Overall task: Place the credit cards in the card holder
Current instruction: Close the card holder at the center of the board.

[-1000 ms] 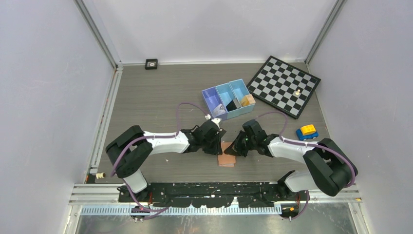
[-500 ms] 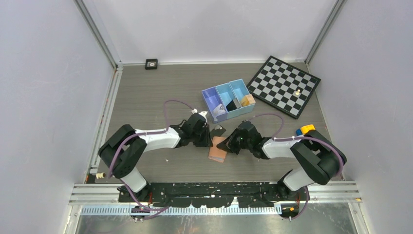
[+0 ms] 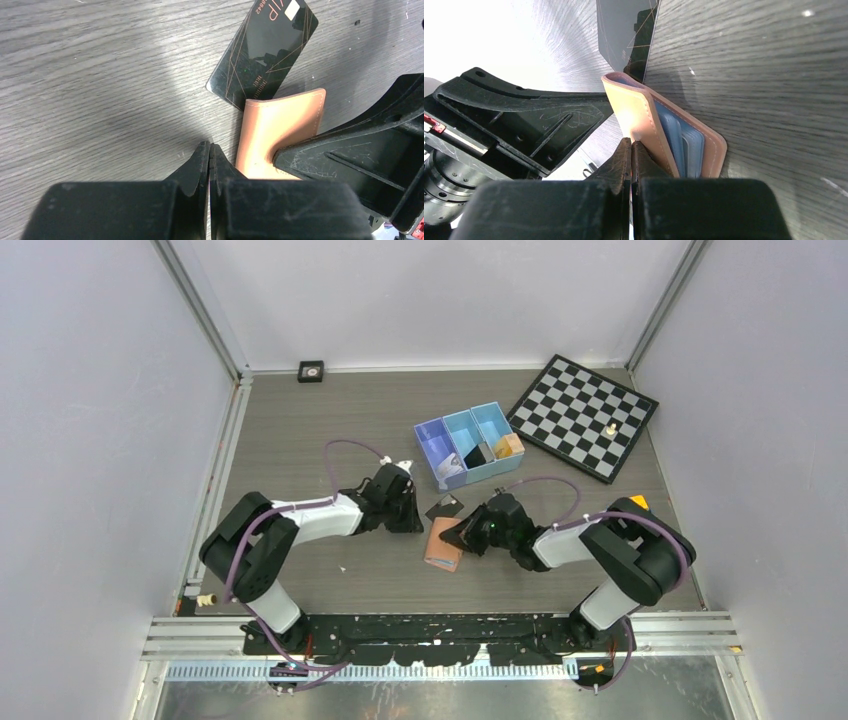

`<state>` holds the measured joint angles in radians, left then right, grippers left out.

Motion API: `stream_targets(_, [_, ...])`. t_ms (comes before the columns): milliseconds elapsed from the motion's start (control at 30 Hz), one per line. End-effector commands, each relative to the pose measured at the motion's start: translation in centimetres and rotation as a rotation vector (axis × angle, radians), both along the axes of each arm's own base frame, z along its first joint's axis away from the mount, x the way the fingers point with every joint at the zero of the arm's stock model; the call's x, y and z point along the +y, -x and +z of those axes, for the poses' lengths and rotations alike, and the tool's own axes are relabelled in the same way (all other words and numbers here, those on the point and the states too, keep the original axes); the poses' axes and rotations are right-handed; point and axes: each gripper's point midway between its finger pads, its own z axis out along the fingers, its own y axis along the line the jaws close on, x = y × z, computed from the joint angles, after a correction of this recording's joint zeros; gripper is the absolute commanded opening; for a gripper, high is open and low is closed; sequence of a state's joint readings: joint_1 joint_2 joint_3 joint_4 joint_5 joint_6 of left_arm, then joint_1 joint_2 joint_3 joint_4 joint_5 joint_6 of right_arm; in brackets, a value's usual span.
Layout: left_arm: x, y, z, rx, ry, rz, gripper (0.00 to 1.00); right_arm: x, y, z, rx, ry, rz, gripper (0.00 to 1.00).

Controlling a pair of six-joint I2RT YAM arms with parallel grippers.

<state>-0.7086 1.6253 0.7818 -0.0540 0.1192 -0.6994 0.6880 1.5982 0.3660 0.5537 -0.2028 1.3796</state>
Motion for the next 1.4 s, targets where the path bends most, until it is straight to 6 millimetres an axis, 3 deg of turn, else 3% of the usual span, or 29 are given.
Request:
stream_targets(0, [1.1,0.1,0.5,0.008,-0.052,0.003,0.0,-11.5,7.9,-12.1,0.307,0.574,-0.033,0.01])
stream_targets(267, [0.0,-0.2,3.6,0.005,-0.005,-0.017,0.01,-11.1,10.6,-14.9,0.394,0.491,0.0,0.0])
stream_targets(467, [-0.1,0.1,4.1,0.006,0.013,-0.013,0.02,-11.0,9.6,-13.6,0.327,0.496,0.008,0.0])
stream_targets(533, [0.1,0.0,4.5,-0.006,0.018,-0.007,0.03,-10.8,8.8,-12.3,0.283,0.505,0.022,0.0])
stream_targets(633, [0.2,0.2,5.1,-0.023,0.025,-0.015,0.07,-9.0,6.2,-8.9,0.169,0.467,0.053,0.01])
stream_targets(767, [0.4,0.6,5.8,-0.047,0.035,-0.045,0.18,-7.5,2.3,-1.6,-0.025,0.477,0.084,0.02])
stream_targets(900, [0.3,1.1,6.0,-0.056,0.058,-0.066,0.27,-7.1,0.5,4.3,-0.142,0.478,0.088,0.13])
stream_targets(967, [-0.3,1.5,5.9,-0.05,0.084,-0.077,0.31,-7.5,0.7,5.8,-0.159,0.498,0.1,0.22])
stream_targets(1100, [-2.4,2.4,5.3,-0.045,0.113,-0.113,0.4,-9.9,1.5,7.1,-0.135,0.599,0.083,0.38])
stream_targets(1200, [-4.5,3.2,4.9,-0.034,0.135,-0.144,0.46,-11.4,2.1,7.5,-0.094,0.67,0.081,0.41])
stream_targets(1367, [-6.5,3.0,3.5,-0.025,0.155,-0.152,0.51,-11.0,3.2,7.9,-0.049,0.659,0.088,0.41])
